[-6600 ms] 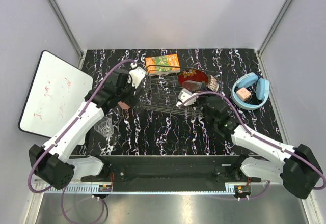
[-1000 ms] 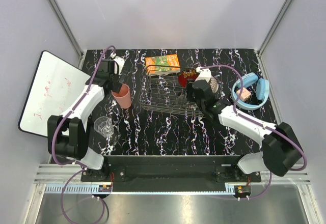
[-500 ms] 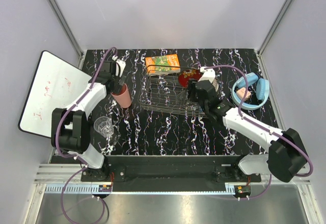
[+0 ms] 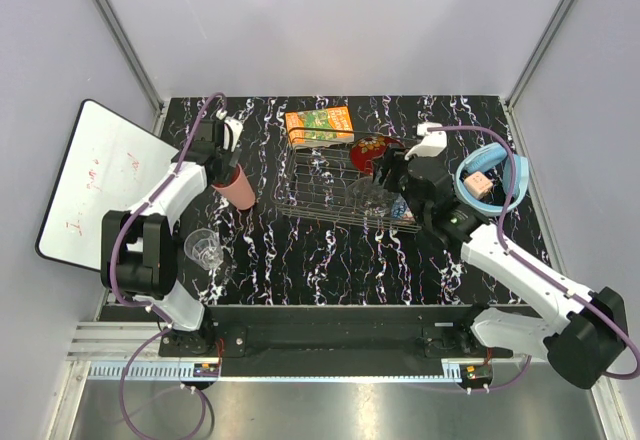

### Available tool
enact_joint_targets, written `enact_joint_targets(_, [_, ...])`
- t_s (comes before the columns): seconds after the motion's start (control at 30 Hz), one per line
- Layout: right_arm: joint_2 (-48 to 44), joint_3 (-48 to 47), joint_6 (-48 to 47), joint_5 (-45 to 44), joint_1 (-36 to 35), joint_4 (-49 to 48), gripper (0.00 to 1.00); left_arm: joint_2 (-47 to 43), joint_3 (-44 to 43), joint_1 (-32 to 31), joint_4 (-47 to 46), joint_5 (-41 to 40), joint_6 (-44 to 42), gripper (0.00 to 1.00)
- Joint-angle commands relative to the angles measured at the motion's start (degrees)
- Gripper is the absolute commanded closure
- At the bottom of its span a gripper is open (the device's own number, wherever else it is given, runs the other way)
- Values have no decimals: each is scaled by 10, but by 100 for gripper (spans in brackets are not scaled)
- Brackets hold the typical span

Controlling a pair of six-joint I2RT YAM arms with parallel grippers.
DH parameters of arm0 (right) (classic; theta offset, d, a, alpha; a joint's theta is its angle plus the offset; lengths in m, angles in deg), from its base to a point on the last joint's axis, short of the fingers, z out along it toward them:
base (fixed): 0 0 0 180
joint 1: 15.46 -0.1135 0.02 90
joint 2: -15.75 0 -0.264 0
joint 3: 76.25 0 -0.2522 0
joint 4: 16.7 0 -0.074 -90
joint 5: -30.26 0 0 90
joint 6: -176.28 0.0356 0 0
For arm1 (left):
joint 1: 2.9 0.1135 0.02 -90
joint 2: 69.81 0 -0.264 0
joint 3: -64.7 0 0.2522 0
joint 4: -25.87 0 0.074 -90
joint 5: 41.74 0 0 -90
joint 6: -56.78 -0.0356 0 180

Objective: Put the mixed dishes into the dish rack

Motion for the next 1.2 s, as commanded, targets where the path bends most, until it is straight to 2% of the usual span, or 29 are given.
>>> enact_joint_targets(0.0, [-20, -24, -7, -7, 2, 21, 35, 6, -7, 3, -28, 28, 8, 37])
enact_joint_targets(0.23, [-28, -23, -2, -7, 2, 33, 35, 18, -24, 3, -1, 68, 16, 34])
enact_joint_targets(0.33, [-26, -25, -5, -7, 2, 33, 36, 21, -30, 3, 14, 102, 23, 36])
enact_joint_targets(0.43, [-20, -28, -4, -4, 2, 34, 36, 28, -42, 3, 33, 142, 31, 54])
enact_joint_targets(0.47, [-18, -28, -3, -3, 2, 34, 36, 30, -50, 4, 40, 152, 32, 67])
enact_joint_targets(0.53, [-13, -29, -2, -1, 2, 34, 36, 34, -58, 6, 57, 177, 38, 87])
enact_joint_targets(0.57, [-11, -30, -2, 1, 3, 35, 36, 33, -68, 8, 61, 179, 41, 100])
enact_joint_targets(0.73, [7, -42, 12, 31, 2, 35, 35, -28, -88, 28, 101, 205, 56, 100])
enact_joint_targets(0.83, [22, -65, 31, 92, 2, 32, 30, -104, -112, 41, 143, 257, 67, 100])
enact_joint_targets(0.87, [25, -80, 38, 114, 2, 29, 25, -127, -127, 45, 153, 280, 73, 100])
enact_joint_targets(0.9, [33, -87, 55, 171, 2, 22, 20, -174, -129, 49, 161, 341, 90, 100])
enact_joint_targets(0.97, [40, -97, 85, 234, 2, -18, 12, -224, -121, 59, 163, 411, 108, 100])
enact_joint_targets(1.0, [43, -96, 128, 298, 2, -36, 2, -259, -121, 60, 168, 470, 121, 100])
enact_joint_targets(1.03, [46, -92, 155, 326, 2, -87, 0, -265, -129, 62, 201, 501, 129, 100])
enact_joint_targets(1.07, [48, -75, 184, 352, 2, -118, 0, -266, -148, 64, 218, 578, 137, 100])
enact_joint_targets(1.1, [54, -67, 245, 393, 2, -150, 0, -275, -147, 80, 224, 621, 164, 100])
enact_joint_targets(1.17, [64, -31, 305, 427, 2, -252, 0, -287, -129, 89, 206, 693, 199, 100])
